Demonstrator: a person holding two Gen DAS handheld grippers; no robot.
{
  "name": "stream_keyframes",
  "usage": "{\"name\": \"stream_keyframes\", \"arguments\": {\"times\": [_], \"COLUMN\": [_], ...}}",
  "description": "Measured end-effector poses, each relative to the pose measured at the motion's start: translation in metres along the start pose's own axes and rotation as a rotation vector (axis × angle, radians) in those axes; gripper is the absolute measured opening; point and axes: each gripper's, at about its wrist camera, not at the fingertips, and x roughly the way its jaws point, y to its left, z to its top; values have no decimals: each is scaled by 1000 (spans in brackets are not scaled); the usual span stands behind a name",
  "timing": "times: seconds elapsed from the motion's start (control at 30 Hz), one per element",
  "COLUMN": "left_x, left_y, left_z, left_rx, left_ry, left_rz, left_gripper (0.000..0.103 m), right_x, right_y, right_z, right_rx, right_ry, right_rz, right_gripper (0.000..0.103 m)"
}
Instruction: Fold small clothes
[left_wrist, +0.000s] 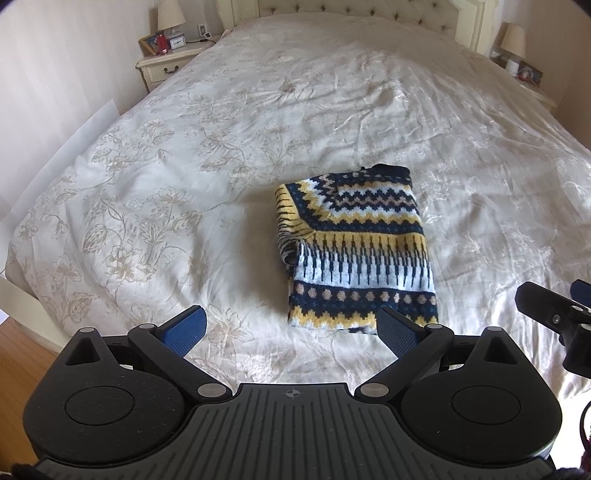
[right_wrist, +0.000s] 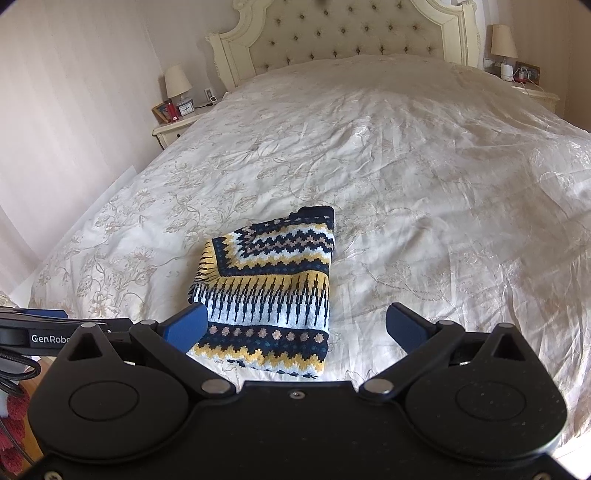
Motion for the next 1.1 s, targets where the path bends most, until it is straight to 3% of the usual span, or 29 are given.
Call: {"name": "stream_keyframes", "arguments": {"times": [0.97, 1.1], "left_x": [11, 14], "left_y": [0, 1], "left_z": [3, 4], "left_rx": [-1, 5], "left_ry": [22, 28], "left_rz": [8, 15], "left_gripper": [100, 93], "right_x": [17, 19], "right_y": [2, 2], "right_z": [0, 0], "right_rx": [21, 24], "right_ry": [20, 24], "right_rz": [7, 9], "right_gripper": [102, 102]}}
